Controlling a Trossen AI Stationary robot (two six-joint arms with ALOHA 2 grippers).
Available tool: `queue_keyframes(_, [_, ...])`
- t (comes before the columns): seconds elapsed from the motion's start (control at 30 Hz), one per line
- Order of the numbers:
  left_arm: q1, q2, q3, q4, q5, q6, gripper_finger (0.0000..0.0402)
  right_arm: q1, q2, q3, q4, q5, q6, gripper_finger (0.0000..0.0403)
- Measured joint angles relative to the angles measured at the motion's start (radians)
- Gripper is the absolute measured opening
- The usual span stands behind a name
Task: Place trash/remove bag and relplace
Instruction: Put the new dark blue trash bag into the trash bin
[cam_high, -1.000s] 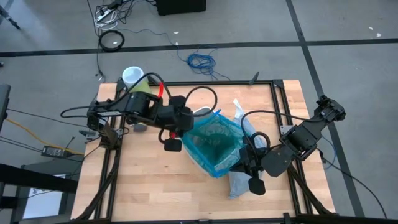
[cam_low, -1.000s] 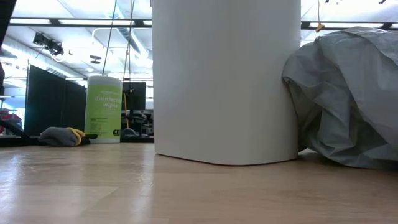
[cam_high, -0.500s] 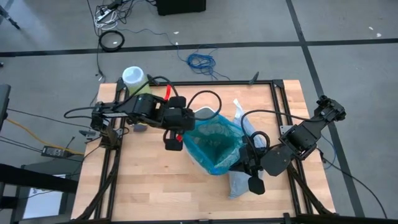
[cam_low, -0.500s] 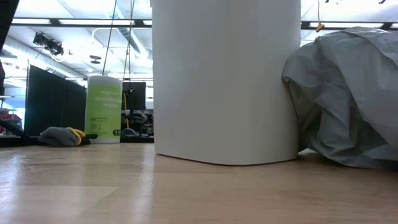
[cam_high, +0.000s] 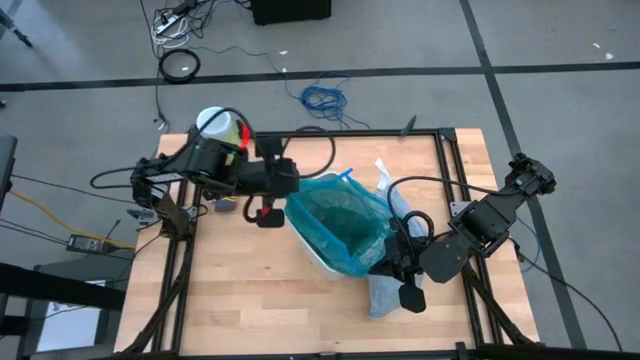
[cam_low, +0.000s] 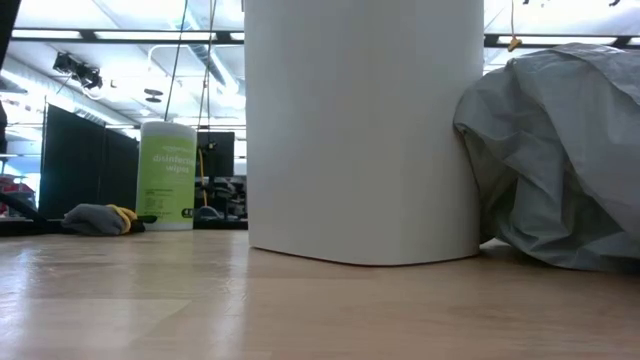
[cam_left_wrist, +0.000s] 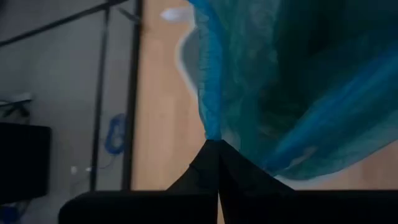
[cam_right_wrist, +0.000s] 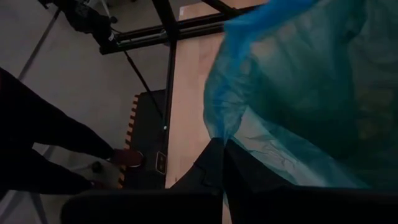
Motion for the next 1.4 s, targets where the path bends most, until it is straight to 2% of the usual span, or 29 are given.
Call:
queue_keyframes(0.13, [0.000,-0.017,0.000,0.000,-0.019,-0.002,0.0001,-0.002,0.000,0.000,-0.002,0.000,-0.003,0.0000])
queue_keyframes(0.3, [0.000,-0.020,-0.001,0.001,0.034,-0.033,0.0001,-0.002,0.000,0.000,-0.004,0.000,-0.002,0.0000])
queue_keyframes(0.57, [0.000,-0.027,-0.019,0.003,0.061,-0.032,0.0000,0.004,0.000,0.000,-0.004,0.000,0.024,0.0000])
queue_keyframes(0.67, [0.001,-0.063,-0.093,0.001,0.050,-0.057,0.0000,0.015,0.000,0.000,-0.003,0.000,0.025,0.0000])
queue_keyframes(0.83, [0.002,-0.158,-0.315,-0.005,0.085,-0.142,0.0000,0.023,0.000,0.000,-0.003,0.000,0.025,0.0000])
queue_keyframes(0.93, [0.000,-0.183,-0.392,0.001,0.071,-0.185,0.0000,0.023,0.000,0.000,-0.003,0.003,0.024,0.0000])
queue_keyframes(1.27, [-0.003,-0.179,-0.442,0.125,0.092,-0.253,0.0000,0.020,0.000,0.000,0.024,-0.001,0.023,0.0000])
queue_keyframes(1.4, [-0.003,-0.178,-0.466,0.121,0.114,-0.262,0.0000,0.026,0.000,0.000,0.058,-0.001,0.023,0.0000])
